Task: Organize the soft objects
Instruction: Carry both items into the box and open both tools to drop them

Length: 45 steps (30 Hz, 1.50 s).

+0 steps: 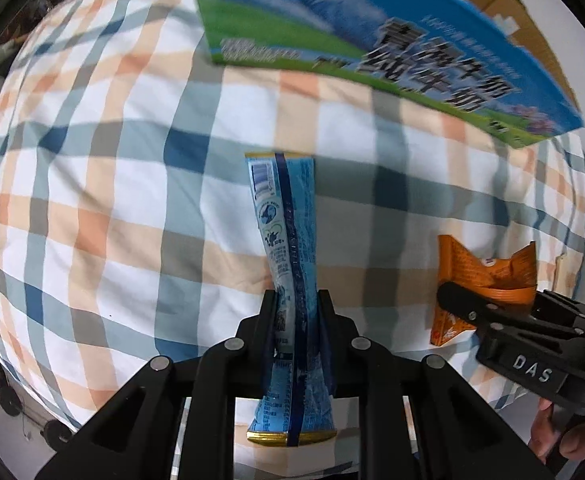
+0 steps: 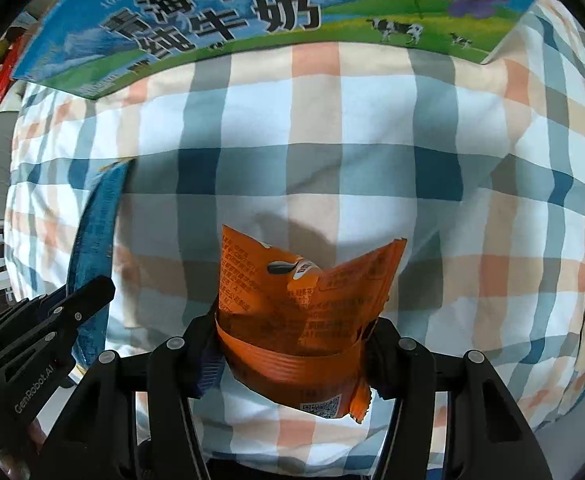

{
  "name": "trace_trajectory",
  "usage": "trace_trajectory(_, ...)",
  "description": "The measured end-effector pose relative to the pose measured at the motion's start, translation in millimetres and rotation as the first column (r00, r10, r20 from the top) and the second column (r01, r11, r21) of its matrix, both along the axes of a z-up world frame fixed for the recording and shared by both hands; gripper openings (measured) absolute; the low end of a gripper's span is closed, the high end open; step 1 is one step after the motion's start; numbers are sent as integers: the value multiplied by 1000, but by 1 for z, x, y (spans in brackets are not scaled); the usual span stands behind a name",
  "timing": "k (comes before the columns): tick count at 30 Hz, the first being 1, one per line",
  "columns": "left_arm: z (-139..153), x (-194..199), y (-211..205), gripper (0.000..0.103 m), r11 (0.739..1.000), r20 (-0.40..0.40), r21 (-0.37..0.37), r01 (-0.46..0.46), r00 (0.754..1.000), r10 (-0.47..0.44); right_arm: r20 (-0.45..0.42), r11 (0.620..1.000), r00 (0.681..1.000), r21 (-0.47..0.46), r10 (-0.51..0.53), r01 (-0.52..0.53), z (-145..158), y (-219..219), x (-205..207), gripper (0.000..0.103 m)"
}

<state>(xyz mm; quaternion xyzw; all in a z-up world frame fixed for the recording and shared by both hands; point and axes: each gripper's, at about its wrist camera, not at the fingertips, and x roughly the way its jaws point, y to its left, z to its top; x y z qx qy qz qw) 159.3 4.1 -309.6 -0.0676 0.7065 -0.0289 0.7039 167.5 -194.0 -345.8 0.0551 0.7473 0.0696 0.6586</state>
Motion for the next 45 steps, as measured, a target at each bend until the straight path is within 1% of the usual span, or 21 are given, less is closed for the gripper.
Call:
trace_trajectory(5, 26, 0, -13, 16, 1000, 57, -3, 31, 998, -31, 30, 1000, 1000, 17, 0, 0, 24, -6, -6, 60)
trace_trajectory(7, 37, 1, -6, 16, 999, 75, -17, 36, 997, -35, 43, 1000, 999, 25, -5, 4, 36, -9, -6, 60)
trace_trajectory(10, 56, 3, -13, 16, 999, 107, -31, 40, 994, -36, 73, 999, 997, 42, -11, 8, 57, -13, -7, 59)
trace_trajectory(14, 95, 7, -13, 16, 996, 170, -73, 50, 985, -37, 111, 997, 994, 80, -22, 13, 89, -22, -5, 59)
trace_trajectory(15, 100, 10, -15, 16, 995, 187, -80, 55, 982, -39, 125, 996, 992, 89, -25, 13, 100, -23, -2, 59)
trace_trajectory(17, 121, 17, -17, 16, 993, 225, -95, 66, 973, -43, 159, 994, 987, 108, -32, 15, 122, -28, 1, 59)
trace_trajectory(18, 134, 22, -17, 16, 992, 249, -105, 72, 968, -44, 174, 993, 984, 116, -36, 16, 133, -30, 4, 59)
trace_trajectory(19, 140, 26, -26, 16, 991, 264, -110, 77, 963, -46, 189, 992, 981, 125, -42, 19, 144, -31, 7, 59)
trace_trajectory(21, 159, 38, -28, 16, 988, 301, -123, 91, 952, -50, 227, 990, 972, 140, -53, 22, 166, -32, 14, 59)
trace_trajectory(25, 190, 72, -37, 16, 985, 368, -131, 115, 928, -59, 293, 987, 953, 155, -79, 34, 203, -33, 41, 59)
trace_trajectory(28, 201, 101, -41, 16, 984, 396, -125, 126, 916, -67, 316, 987, 944, 153, -98, 51, 213, -24, 69, 59)
trace_trajectory(32, 202, 139, -42, 16, 986, 401, -105, 129, 913, -77, 341, 989, 934, 127, -109, 69, 217, -20, 110, 59)
trace_trajectory(34, 193, 159, -41, 16, 988, 382, -95, 124, 921, -79, 334, 990, 936, 122, -112, 75, 214, -17, 126, 59)
trace_trajectory(36, 181, 177, -37, 16, 987, 351, -107, 120, 934, -75, 328, 990, 938, 111, -117, 84, 207, -13, 142, 59)
trace_trajectory(39, 157, 203, -34, 16, 987, 292, -115, 114, 954, -76, 299, 990, 947, 105, -120, 92, 187, -8, 165, 59)
trace_trajectory(45, 108, 234, -28, 16, 988, 181, -125, 96, 981, -72, 222, 991, 968, 88, -115, 98, 138, 7, 196, 59)
